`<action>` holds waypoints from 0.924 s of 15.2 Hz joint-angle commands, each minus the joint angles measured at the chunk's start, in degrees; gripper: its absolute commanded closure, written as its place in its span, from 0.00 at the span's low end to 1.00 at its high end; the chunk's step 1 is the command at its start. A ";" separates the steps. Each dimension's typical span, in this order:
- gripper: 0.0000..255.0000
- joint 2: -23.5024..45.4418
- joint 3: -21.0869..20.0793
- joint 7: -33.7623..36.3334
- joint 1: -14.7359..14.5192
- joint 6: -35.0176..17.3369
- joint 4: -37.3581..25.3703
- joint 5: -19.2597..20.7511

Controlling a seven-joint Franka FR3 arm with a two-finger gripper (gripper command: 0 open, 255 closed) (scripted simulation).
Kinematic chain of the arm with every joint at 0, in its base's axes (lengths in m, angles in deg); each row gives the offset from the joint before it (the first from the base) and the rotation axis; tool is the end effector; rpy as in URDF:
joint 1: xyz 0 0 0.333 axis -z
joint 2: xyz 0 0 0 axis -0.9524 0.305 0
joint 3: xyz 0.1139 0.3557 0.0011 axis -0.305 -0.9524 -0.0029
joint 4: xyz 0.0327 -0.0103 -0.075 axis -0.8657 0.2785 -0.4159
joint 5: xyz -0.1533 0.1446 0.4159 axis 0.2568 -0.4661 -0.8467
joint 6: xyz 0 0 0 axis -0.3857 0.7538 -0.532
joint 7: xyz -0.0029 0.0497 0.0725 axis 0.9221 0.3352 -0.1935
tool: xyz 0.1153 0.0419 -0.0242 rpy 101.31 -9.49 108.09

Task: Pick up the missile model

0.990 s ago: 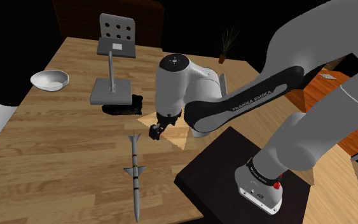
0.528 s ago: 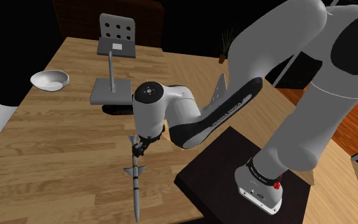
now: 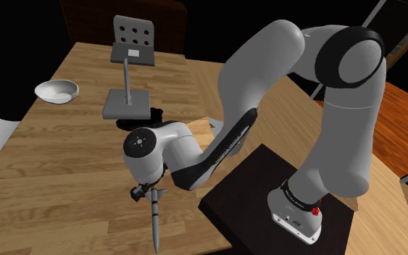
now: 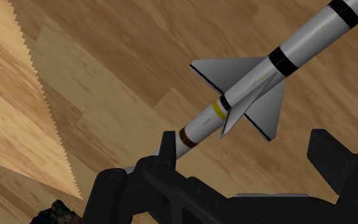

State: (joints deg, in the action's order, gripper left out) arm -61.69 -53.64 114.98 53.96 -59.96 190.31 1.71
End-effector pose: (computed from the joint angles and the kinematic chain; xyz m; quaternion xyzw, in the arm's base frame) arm 0.4259 0.4505 0.1613 0.9876 0.0914 0.0619 0.1118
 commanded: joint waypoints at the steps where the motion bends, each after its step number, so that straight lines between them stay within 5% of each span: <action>1: 0.00 2.12 0.96 1.27 -1.12 -0.49 -1.16 1.63; 9: 0.00 6.64 3.51 4.22 -3.00 -2.84 -2.57 5.28; 10: 1.00 6.74 3.52 4.15 -3.01 -2.76 -2.76 5.25; 14: 1.00 6.74 3.54 4.21 -3.03 -2.81 -2.70 5.30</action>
State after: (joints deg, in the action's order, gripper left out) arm -54.97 -50.13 119.18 50.92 -62.77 187.61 7.00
